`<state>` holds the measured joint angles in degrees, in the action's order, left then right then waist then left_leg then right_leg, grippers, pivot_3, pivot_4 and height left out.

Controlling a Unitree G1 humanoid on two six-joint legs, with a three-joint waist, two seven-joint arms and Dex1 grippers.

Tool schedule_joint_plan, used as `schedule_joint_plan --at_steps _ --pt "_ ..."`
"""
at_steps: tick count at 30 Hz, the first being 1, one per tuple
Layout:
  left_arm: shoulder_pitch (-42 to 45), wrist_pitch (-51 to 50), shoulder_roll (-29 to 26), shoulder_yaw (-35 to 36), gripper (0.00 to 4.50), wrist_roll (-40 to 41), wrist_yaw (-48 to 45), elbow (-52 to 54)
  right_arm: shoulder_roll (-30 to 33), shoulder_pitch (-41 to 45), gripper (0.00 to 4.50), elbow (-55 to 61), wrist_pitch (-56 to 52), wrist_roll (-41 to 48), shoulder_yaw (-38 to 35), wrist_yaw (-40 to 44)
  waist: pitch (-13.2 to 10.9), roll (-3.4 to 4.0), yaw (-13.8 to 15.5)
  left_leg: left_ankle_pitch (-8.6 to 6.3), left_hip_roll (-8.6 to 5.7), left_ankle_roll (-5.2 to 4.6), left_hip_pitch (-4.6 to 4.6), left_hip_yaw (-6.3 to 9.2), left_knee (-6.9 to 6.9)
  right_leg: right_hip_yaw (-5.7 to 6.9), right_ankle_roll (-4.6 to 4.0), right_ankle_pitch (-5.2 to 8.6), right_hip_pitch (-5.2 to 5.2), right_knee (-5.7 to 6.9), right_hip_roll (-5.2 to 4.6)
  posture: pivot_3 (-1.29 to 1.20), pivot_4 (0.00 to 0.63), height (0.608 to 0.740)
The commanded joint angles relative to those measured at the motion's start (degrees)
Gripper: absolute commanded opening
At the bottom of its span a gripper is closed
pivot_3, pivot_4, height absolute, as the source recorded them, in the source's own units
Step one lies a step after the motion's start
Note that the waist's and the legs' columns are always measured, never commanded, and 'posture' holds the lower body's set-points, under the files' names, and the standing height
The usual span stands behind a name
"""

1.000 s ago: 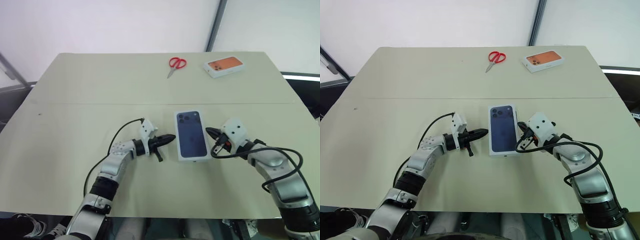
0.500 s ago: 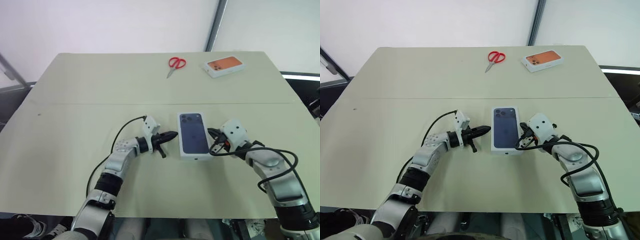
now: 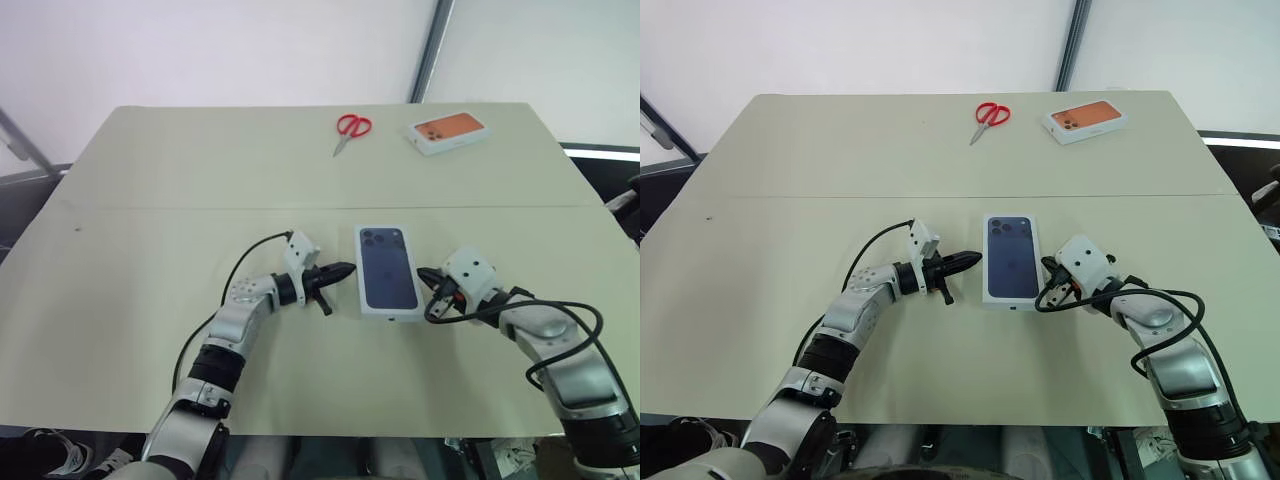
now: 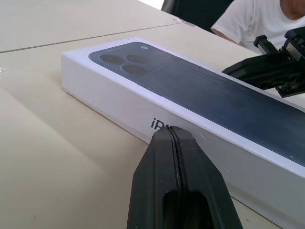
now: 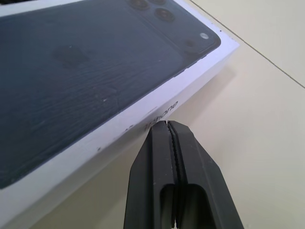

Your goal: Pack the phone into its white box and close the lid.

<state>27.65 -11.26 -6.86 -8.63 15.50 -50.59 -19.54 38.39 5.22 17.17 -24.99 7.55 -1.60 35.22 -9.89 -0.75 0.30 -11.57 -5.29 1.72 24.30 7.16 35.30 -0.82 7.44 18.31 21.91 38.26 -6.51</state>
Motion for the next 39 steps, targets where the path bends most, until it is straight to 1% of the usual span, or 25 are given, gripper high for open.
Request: schedule_joint_plan --at_steps 1,3,7,11,12,14,17,19,20,22,23,25,27,29,30,31,32,33,34,35,37,38,39 --pt "1.4 -0.6 -1.0 2.8 0.0 2.4 0.0 3.3 -1.7 4.1 0.03 1.6 -0.8 4.7 -6.6 -1.5 0.0 0.0 -0.1 0.0 0.0 0.0 0.0 0.0 0.0 -0.01 0.0 0.0 0.01 0.0 0.0 0.0 0.15 0.74" --pt "2.8 -2.7 -1.0 4.3 0.0 4.0 0.5 3.4 -3.0 5.6 0.03 1.6 -2.1 7.0 -8.2 -1.9 0.0 0.0 -0.2 0.0 0.03 0.0 -0.01 0.01 -0.01 0.0 0.0 0.0 0.0 0.0 0.02 0.0 0.15 0.74" --pt "8.9 -4.9 2.3 8.5 0.0 7.3 3.4 -2.5 -6.5 10.3 0.03 2.5 -2.3 11.0 -8.0 -1.6 0.0 -0.01 -0.2 0.0 0.02 0.01 0.02 0.04 0.0 0.03 0.0 0.0 0.02 0.0 0.03 0.0 0.15 0.74" --pt "11.3 -4.3 6.8 7.9 0.0 7.7 2.8 -5.8 -7.7 11.5 0.03 0.8 -1.6 9.1 -4.1 -1.3 0.0 -0.01 0.0 0.0 -0.02 0.0 0.03 0.05 0.05 0.06 0.01 0.0 -0.05 -0.07 0.0 0.0 0.15 0.74" --pt "11.6 -4.4 7.7 8.1 0.0 8.1 2.8 -6.1 -7.6 11.2 0.03 0.4 -1.3 8.5 -3.2 -1.2 0.0 -0.02 0.0 0.0 -0.03 0.01 0.03 0.05 0.04 0.07 0.02 0.0 -0.06 -0.09 -0.01 0.0 0.15 0.74" --pt "11.6 -3.1 8.6 6.6 0.0 6.2 2.6 -7.0 -6.3 9.6 0.03 0.1 -0.4 6.6 -0.8 -0.2 0.0 -0.02 0.0 0.01 -0.04 0.01 0.07 0.04 0.05 0.06 0.03 0.0 -0.03 -0.1 -0.02 0.0 0.15 0.74" --pt "9.0 -0.4 7.3 -0.1 0.0 0.4 -0.4 -7.7 -1.5 3.3 0.03 1.8 1.1 3.8 3.8 4.9 0.0 -0.01 -0.1 0.0 -0.04 0.0 0.06 0.04 0.05 0.07 0.03 0.0 -0.01 -0.06 -0.01 0.0 0.15 0.74" --pt "6.9 -0.2 4.7 -4.7 0.0 -2.9 -3.4 -7.4 1.8 -0.6 0.03 3.5 1.8 4.1 5.0 8.7 0.0 0.06 -0.3 0.0 -0.03 0.0 0.04 0.03 0.03 0.07 0.03 0.0 -0.04 -0.06 0.0 0.0 0.15 0.74" --pt "5.8 -1.8 2.9 -6.4 0.0 -3.3 -5.7 -6.6 3.4 -2.3 0.03 4.2 2.4 4.0 5.4 10.2 0.1 0.02 -0.8 0.0 -0.03 -0.01 0.0 -0.02 0.02 0.02 0.03 0.0 -0.04 -0.06 0.0 0.0 0.15 0.74" --pt "4.2 -2.2 0.1 -8.8 0.0 -4.5 -8.8 -5.4 4.9 -4.1 0.03 5.0 2.6 4.7 5.2 11.8 0.2 -0.12 -1.1 -0.01 0.02 -0.02 -0.25 0.04 -0.03 0.08 0.03 0.0 -0.3 -0.12 0.05 0.0 0.15 0.74" --pt "3.8 -1.8 -0.7 -9.5 0.0 -4.9 -9.3 -5.0 5.1 -4.5 0.03 5.1 2.5 5.3 4.9 12.1 0.2 -0.14 -1.1 -0.05 0.04 -0.04 -0.61 0.04 -0.12 0.08 0.03 0.02 -0.64 -0.21 0.06 0.0 0.15 0.74" --pt "3.6 -0.7 -1.9 -9.2 0.0 -5.2 -9.3 -5.0 4.5 -3.8 0.03 4.9 1.7 6.3 3.7 11.6 0.4 -0.14 -1.1 -0.15 0.06 -0.13 -1.07 0.03 -0.2 0.08 0.08 0.08 -1.19 -0.35 0.06 0.0 0.15 0.74" --pt "3.9 -1.5 -2.6 -7.6 0.0 -3.9 -9.4 -5.2 3.1 -2.1 0.03 4.3 0.2 7.6 2.2 10.5 0.4 -0.16 -1.1 -0.18 0.07 -0.16 -1.09 0.06 -0.19 0.08 0.1 0.1 -1.24 -0.4 0.05 0.0 0.15 0.74" --pt "5.8 -7.3 -2.2 -3.0 0.0 0.6 -7.6 -4.8 0.3 1.1 0.03 3.5 -4.8 13.6 -1.4 9.5 0.4 -0.17 -1.1 -0.18 0.06 -0.17 -1.05 0.07 -0.18 0.07 0.1 0.1 -1.21 -0.42 0.04 0.0 0.15 0.74" --pt "6.4 -9.0 -2.4 -1.5 0.54 2.0 -7.0 -4.0 -0.9 2.6 0.26 2.9 -6.4 15.3 -3.1 8.4 0.4 -0.16 -1.1 -0.18 0.06 -0.17 -0.98 0.08 -0.17 0.07 0.1 0.1 -1.13 -0.39 0.04 0.0 0.15 0.74" --pt "6.7 -9.7 -3.0 -0.1 0.81 2.7 -6.4 -2.9 -1.8 4.1 0.54 2.1 -7.2 16.5 -4.6 7.4 0.4 -0.17 -1.2 -0.17 0.04 -0.17 -0.89 0.09 -0.15 0.06 0.1 0.09 -1.0 -0.34 0.04 0.0 0.15 0.74" --pt "6.8 -9.5 -3.7 0.7 1.23 3.0 -6.1 -1.8 -2.1 5.1 0.85 1.6 -7.3 16.8 -5.5 7.0 0.4 -0.17 -1.1 -0.17 0.04 -0.17 -0.87 0.09 -0.15 0.05 0.1 0.09 -0.95 -0.32 0.04 0.0 0.15 0.74" --pt "6.7 -9.2 -4.5 1.6 1.8 3.4 -6.3 -0.7 -2.1 5.7 1.44 1.2 -7.1 16.8 -6.0 6.9 0.4 -0.18 -1.1 -0.17 0.03 -0.17 -0.86 0.09 -0.17 0.05 0.11 0.09 -0.93 -0.32 0.03 0.0 0.15 0.74" --pt "6.5 -9.6 -6.1 2.7 2.16 4.2 -7.0 0.7 -2.0 6.3 1.79 0.8 -6.6 17.0 -6.9 6.9 0.4 -0.2 -1.1 -0.17 0.03 -0.17 -0.84 0.09 -0.18 0.05 0.11 0.09 -0.9 -0.32 0.03 0.0 0.15 0.74" --pt "6.4 -9.8 -7.7 3.6 2.77 4.8 -7.9 1.6 -2.0 6.9 2.4 0.3 -6.5 17.5 -7.8 6.9 0.4 -0.2 -1.1 -0.17 0.03 -0.17 -0.78 0.09 -0.19 0.05 0.11 0.09 -0.83 -0.32 0.03 0.0 0.15 0.74" --pt "6.3 -9.8 -11.3 5.6 3.77 5.6 -9.4 2.1 -1.4 7.7 3.42 -0.3 -6.9 18.5 -9.1 7.6 0.4 -0.18 -1.1 -0.17 0.03 -0.16 -0.68 0.09 -0.2 0.04 0.11 0.09 -0.7 -0.31 0.03 0.0 0.15 0.74" --pt "6.4 -9.6 -12.2 6.0 4.21 5.6 -9.6 1.9 -1.2 7.8 3.86 -0.5 -7.0 18.7 -9.2 7.9 0.4 -0.18 -1.0 -0.16 0.03 -0.15 -0.66 0.08 -0.19 0.02 0.11 0.09 -0.68 -0.3 0.03 0.0 0.15 0.74" --pt "6.6 -9.1 -13.3 6.4 4.5 5.1 -9.5 1.1 -0.7 7.9 4.45 -0.9 -6.6 18.4 -9.1 8.4 0.4 -0.18 -1.0 -0.16 0.03 -0.15 -0.66 0.07 -0.18 0.02 0.11 0.09 -0.68 -0.3 0.03 0.0 0.15 0.74"
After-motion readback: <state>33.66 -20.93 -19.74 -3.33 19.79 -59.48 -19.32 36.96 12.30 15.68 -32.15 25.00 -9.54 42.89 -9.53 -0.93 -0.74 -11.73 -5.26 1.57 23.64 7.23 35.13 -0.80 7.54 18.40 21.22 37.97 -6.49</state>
